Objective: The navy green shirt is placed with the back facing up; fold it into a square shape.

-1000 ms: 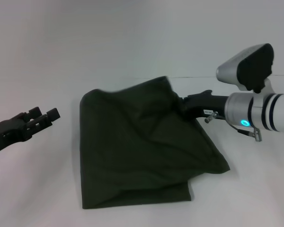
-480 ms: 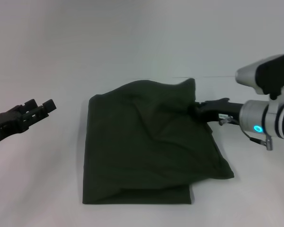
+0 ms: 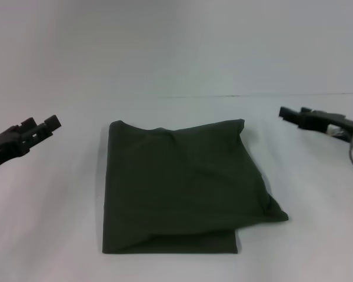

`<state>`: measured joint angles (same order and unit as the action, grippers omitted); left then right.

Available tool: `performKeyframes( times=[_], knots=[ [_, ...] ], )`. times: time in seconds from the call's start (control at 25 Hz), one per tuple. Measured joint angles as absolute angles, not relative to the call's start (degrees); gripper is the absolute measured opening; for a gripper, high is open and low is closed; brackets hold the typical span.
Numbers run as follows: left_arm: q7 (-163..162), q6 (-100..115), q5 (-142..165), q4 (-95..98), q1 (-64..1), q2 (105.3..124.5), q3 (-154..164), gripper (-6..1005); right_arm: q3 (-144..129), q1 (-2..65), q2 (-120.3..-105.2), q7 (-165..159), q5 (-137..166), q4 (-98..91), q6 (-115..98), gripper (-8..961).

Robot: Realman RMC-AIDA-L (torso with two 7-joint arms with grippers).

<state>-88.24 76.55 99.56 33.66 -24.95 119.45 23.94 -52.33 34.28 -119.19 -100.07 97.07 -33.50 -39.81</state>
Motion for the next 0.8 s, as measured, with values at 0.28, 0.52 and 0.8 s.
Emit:
performKeyframes(
  times=[0.28, 0.52, 0.8],
  knots=[
    [-88.5, 73.7, 98.7, 30.6, -26.5, 119.43, 23.8, 842, -50.1, 33.5, -116.29, -99.6, 97.4, -34.8, -54.3, 696],
    [-88.9, 68.1, 99.1, 29.2, -29.1, 120.03, 24.0, 842, -49.2, 30.8, -115.15, -94.7, 97.3, -34.9, -65.4, 733],
    [-89.0, 62.8, 99.2, 28.7, -31.3, 120.15, 24.2, 842, -48.8, 29.7, -113.23, -97.8, 97.7, -35.0, -72.8, 731]
  ],
)
